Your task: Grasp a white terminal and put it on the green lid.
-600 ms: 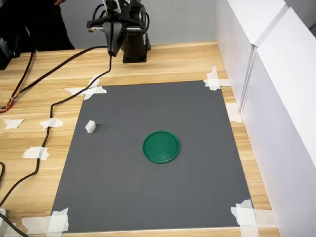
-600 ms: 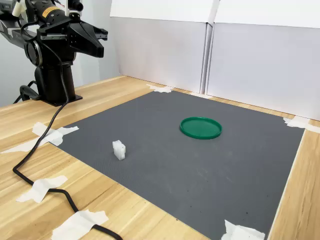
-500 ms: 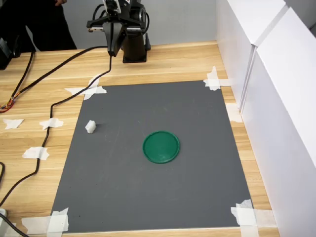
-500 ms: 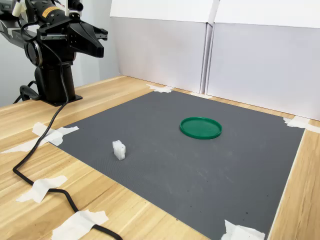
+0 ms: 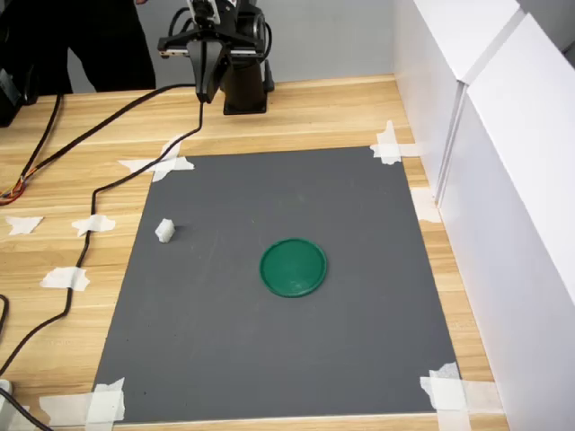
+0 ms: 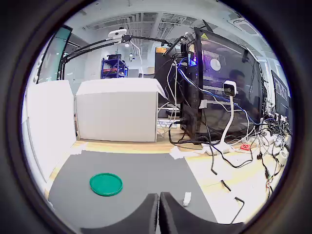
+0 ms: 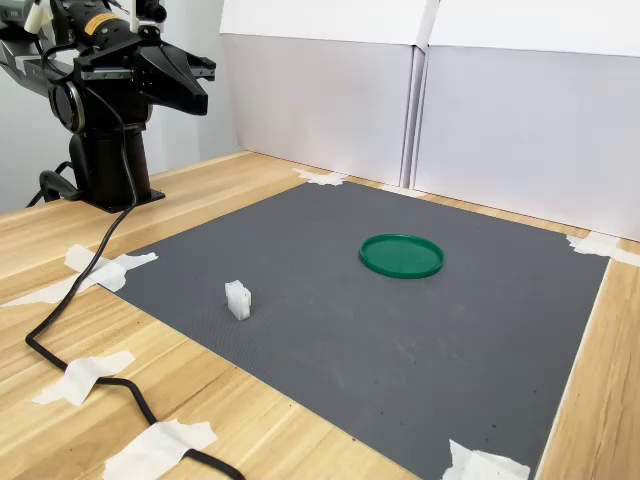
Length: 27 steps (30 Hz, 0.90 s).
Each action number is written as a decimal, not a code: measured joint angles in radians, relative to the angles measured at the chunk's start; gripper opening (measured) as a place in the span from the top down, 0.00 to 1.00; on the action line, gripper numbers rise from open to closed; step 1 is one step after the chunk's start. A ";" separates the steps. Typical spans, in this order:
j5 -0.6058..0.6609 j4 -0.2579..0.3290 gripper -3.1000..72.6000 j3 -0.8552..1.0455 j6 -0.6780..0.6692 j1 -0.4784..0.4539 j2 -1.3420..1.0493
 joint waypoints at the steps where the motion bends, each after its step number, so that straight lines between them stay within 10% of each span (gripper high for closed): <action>1: 0.000 0.000 0.98 0.000 0.000 0.000 0.000; 27: 0.019 0.000 0.98 -0.099 0.000 0.000 0.112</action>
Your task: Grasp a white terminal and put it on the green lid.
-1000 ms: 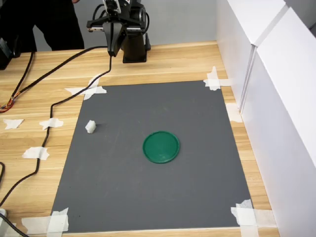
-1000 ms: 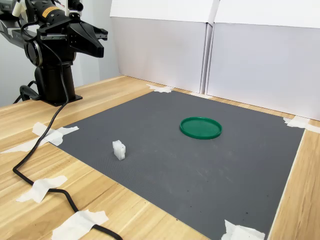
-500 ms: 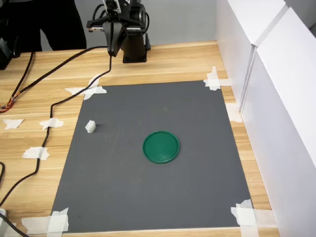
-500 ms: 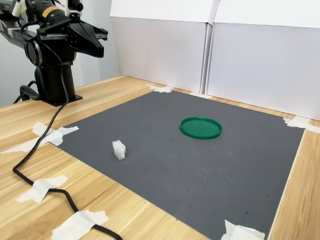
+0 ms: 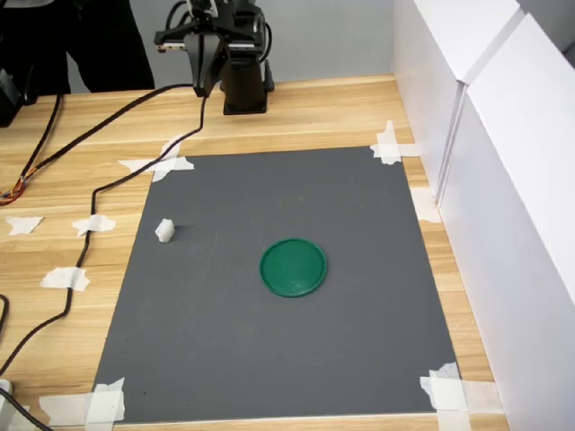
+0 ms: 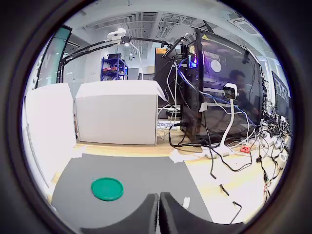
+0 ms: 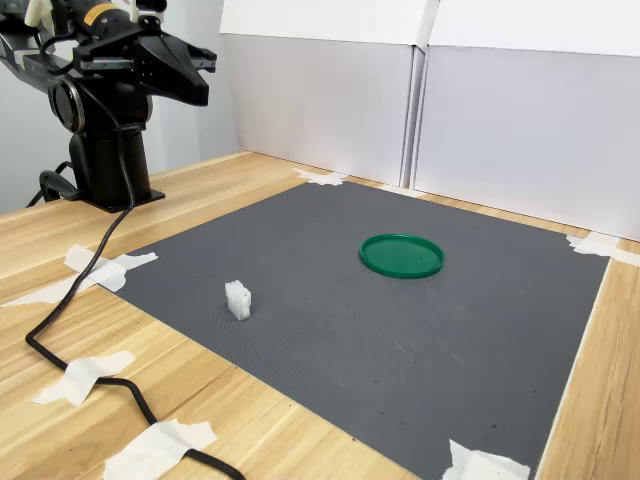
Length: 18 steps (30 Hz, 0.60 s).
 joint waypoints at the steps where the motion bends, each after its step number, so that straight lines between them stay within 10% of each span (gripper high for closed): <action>1: 0.009 0.000 0.98 -0.025 0.000 0.000 0.022; 18: 0.669 0.000 0.98 -0.465 -0.026 0.000 0.503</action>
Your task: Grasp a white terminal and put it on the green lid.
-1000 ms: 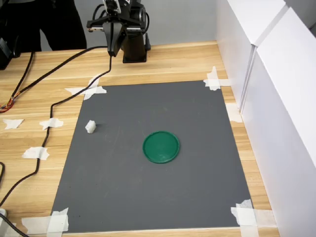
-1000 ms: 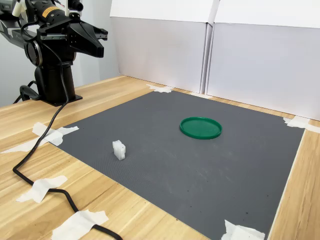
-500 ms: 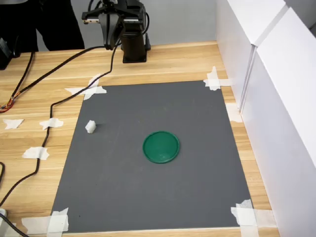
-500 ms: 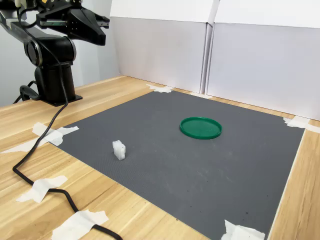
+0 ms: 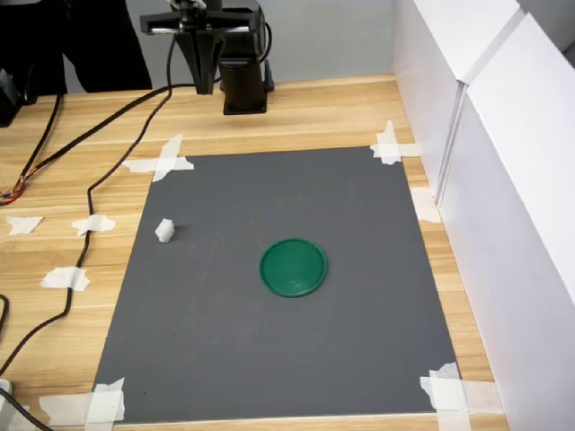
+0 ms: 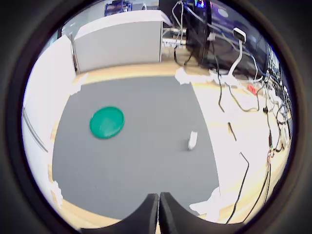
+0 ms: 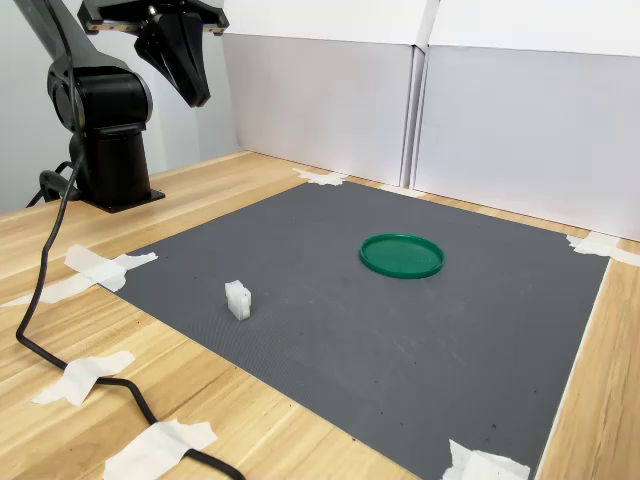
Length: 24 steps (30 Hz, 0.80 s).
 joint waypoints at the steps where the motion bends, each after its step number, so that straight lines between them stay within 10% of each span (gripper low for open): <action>1: 0.025 0.000 0.98 -0.015 -0.023 0.000 0.022; 7: 0.139 0.000 0.88 -0.086 -0.125 0.000 0.119; 17: 0.169 -0.007 0.37 -0.150 -0.165 0.000 0.210; 24: 0.169 -0.048 0.20 -0.195 -0.181 0.000 0.274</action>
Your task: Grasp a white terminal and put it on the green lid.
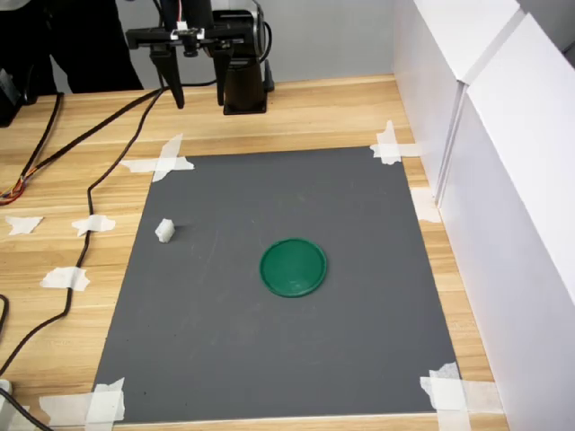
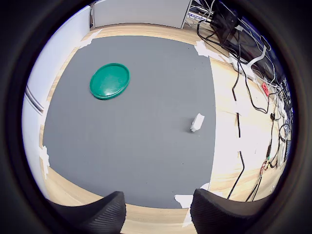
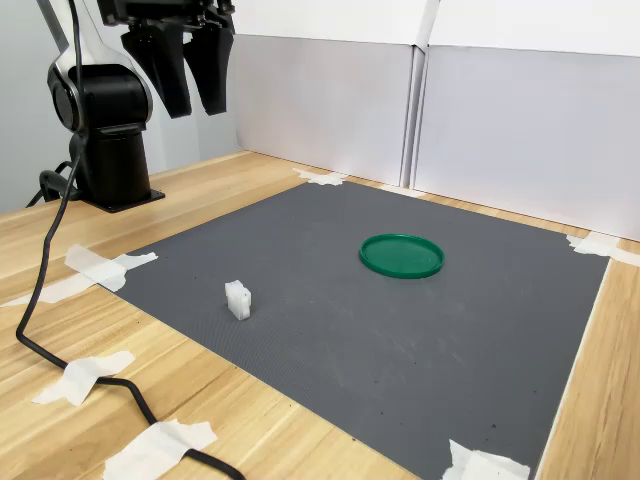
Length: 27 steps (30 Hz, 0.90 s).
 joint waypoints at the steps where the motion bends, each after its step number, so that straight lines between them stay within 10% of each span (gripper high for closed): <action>1: 0.002 -0.001 0.20 -0.008 -0.002 0.000 0.006; 18: -0.006 -0.058 0.20 -0.123 -0.008 -0.002 0.269; 27: -0.039 -0.012 0.20 -0.233 -0.084 -0.152 0.442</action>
